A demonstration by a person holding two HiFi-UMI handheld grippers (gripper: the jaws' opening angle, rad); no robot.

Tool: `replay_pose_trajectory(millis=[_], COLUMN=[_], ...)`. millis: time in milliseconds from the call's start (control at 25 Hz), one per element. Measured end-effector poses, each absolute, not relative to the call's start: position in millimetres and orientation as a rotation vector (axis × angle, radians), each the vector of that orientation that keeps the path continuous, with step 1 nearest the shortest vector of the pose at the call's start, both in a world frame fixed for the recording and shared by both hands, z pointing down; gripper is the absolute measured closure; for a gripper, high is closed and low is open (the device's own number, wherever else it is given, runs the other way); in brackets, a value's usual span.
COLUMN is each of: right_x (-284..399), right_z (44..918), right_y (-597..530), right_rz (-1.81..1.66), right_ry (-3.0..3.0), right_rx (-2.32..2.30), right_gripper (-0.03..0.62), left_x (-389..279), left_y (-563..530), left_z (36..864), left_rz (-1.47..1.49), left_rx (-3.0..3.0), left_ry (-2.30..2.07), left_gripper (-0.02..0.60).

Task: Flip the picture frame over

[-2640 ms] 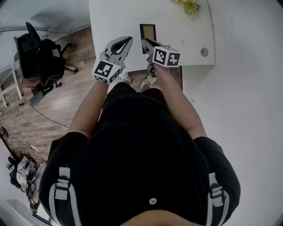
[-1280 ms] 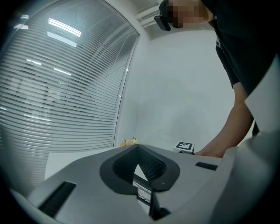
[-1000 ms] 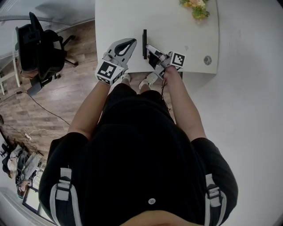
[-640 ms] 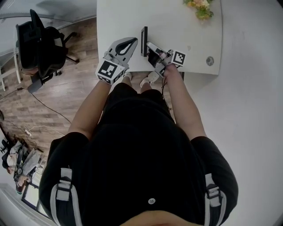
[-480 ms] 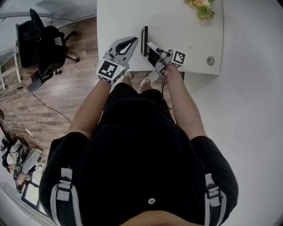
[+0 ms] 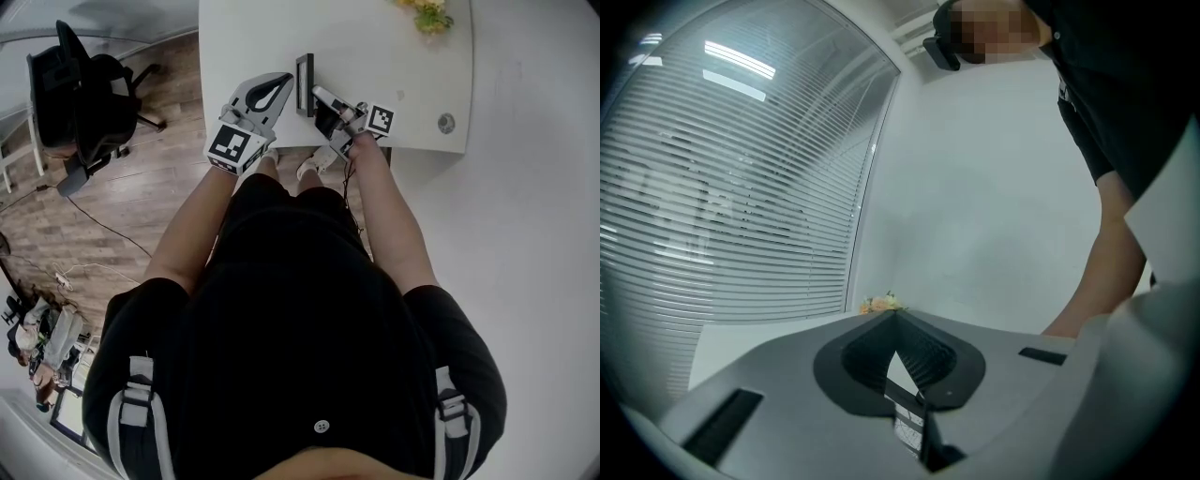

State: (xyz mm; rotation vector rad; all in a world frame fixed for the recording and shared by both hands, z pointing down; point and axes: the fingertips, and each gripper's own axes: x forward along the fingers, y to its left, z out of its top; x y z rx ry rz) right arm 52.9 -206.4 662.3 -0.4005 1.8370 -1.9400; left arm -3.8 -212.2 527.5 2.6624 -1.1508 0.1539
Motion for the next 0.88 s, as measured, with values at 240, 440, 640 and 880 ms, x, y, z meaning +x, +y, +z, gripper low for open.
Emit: replay_pose_trajectory(millis=[240, 440, 640, 880], right_x=[69, 82, 95, 113], right_z=[666, 667, 671, 674], right_y=[-210, -211, -211, -212], right_rz=[-1.912, -1.888, -1.856, -1.828], right_ry=[1.888, 1.935, 1.999, 2.055], right_rx=[-0.484, -0.571, -0.654, -0.767], right_gripper=[0.537, 0.536, 0.539, 0.542], left_x=[4, 8, 11, 14], left_y=[-210, -206, -203, -195], left_z=[532, 525, 515, 507], left_rz=[0.188, 0.191, 0.150, 0.132], left_rx=[2.665, 2.671, 2.688, 2.687], left_ry=[-1.131, -1.130, -1.155, -1.175], left_gripper=[0.577, 0.577, 0.577, 0.577])
